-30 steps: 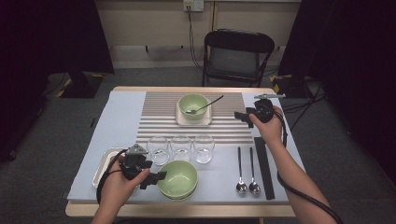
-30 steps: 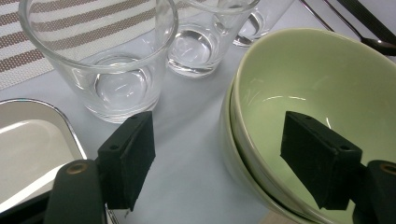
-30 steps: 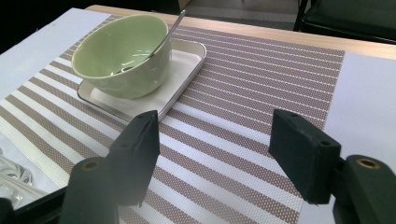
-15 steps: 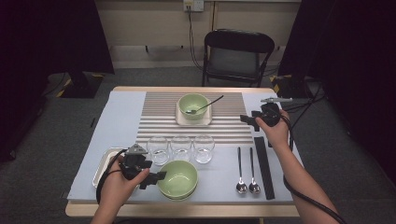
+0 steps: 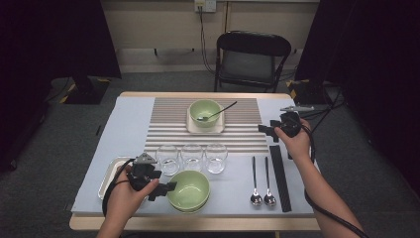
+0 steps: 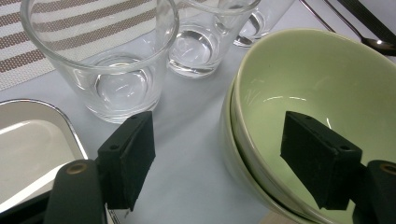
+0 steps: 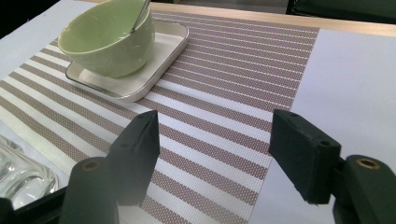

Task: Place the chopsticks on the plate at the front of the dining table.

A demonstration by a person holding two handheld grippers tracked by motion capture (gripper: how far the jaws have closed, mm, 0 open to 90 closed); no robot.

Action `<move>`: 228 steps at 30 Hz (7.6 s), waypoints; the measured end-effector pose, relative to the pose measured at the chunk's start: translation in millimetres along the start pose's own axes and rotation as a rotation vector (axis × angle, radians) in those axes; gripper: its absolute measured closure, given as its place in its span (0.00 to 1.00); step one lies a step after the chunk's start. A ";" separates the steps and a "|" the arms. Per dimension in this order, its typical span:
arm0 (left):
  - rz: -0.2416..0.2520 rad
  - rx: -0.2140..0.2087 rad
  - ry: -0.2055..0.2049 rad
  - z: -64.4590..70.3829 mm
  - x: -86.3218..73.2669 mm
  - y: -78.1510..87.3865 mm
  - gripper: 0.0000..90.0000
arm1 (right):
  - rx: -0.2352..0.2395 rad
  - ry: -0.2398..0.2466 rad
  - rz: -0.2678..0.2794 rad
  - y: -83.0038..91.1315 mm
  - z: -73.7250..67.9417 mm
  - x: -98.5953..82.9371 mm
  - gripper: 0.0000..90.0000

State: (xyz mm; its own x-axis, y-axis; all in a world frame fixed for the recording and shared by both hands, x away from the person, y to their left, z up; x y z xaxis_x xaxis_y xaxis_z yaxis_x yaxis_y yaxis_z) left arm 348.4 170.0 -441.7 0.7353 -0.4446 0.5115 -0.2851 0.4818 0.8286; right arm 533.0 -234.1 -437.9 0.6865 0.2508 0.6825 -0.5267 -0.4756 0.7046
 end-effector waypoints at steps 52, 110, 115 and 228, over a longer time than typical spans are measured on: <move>0.003 0.000 0.006 0.6 0.9 -1.5 0.29 | -0.017 -0.041 -0.025 6.6 21.7 -33.9 0.36; 0.006 0.010 0.010 -0.9 0.0 1.7 0.29 | -0.102 -0.041 -0.096 7.4 42.2 -80.7 0.55; 0.010 0.010 0.011 -0.9 0.4 1.8 0.29 | -0.119 -0.038 -0.098 9.2 44.4 -83.3 0.61; 0.015 0.013 0.009 1.4 2.0 2.0 0.29 | -0.224 -0.043 -0.180 13.0 54.2 -91.8 0.93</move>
State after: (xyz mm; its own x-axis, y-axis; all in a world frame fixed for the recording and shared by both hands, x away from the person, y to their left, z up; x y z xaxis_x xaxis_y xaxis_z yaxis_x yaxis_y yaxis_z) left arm 348.4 169.0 -438.7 0.7361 -0.4307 0.5221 -0.3041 0.4787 0.8236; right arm 490.3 -308.9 -501.9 0.7968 0.2763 0.5374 -0.4891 -0.2276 0.8420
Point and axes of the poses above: each handheld gripper's, and its own axes: y roughly backward along the jaws, x roughly out of its top, z roughly to its right, the point moved 5 cm from there along -y, roughly forward along the jaws, and after that the axes turned 10 degrees about -z, right-handed, at the moved point
